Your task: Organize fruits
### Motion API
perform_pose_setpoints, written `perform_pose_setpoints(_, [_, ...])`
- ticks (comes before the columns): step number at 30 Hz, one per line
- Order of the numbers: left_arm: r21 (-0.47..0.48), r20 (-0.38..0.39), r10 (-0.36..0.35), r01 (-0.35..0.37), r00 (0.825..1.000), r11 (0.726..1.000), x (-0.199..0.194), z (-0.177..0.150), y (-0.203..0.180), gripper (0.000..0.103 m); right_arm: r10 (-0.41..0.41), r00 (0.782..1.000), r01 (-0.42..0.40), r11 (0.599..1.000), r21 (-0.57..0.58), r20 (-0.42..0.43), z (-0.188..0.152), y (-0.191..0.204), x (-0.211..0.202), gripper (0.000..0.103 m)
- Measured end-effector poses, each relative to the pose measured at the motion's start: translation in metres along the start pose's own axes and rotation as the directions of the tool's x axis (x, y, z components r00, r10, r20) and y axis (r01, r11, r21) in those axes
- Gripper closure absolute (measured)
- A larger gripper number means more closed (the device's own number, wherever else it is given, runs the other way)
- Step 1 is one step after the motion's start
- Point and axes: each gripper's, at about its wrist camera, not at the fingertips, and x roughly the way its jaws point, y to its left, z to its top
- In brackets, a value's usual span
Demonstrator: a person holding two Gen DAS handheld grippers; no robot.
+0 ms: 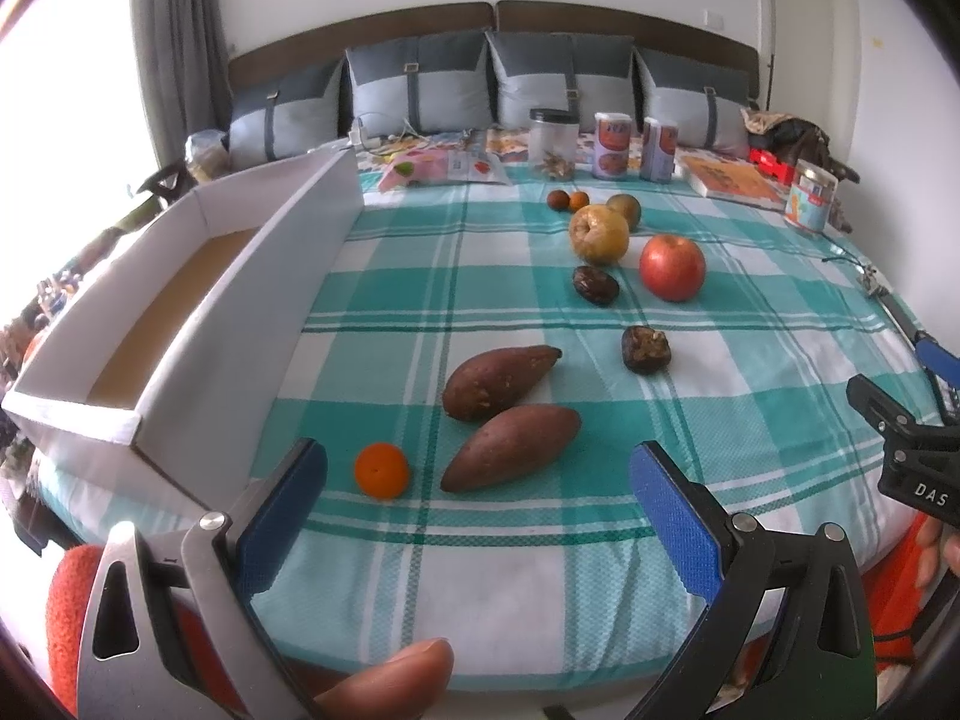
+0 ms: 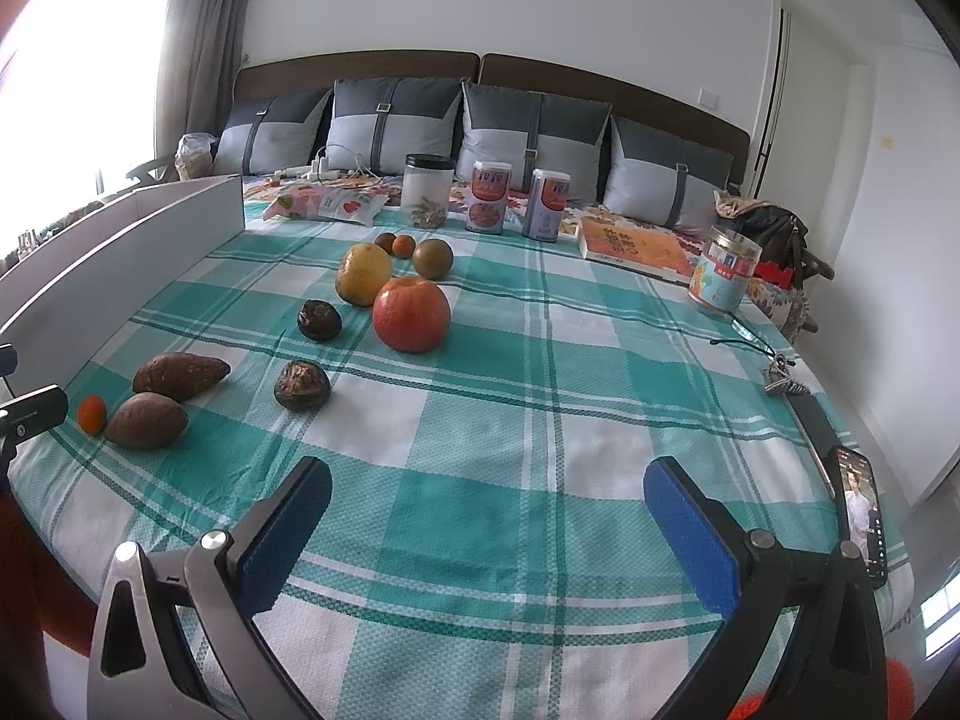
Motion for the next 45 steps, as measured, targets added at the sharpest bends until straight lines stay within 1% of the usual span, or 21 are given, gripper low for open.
perform_pose_setpoints(39, [0.000, -0.010, 0.010, -0.010, 1.000, 1.000, 0.0032, -0.0003, 0.0034, 0.001, 0.005, 1.000, -0.005, 1.000, 0.004, -0.008, -0.0019, 0.0015, 0.0040, 0.000])
perform_pose_setpoints(45, [0.000, -0.018, 0.012, -0.012, 1.000, 1.000, 0.0040, -0.0007, 0.0040, 0.001, 0.011, 1.000, -0.011, 1.000, 0.000, -0.016, -0.0067, 0.0056, 0.0089, 0.000])
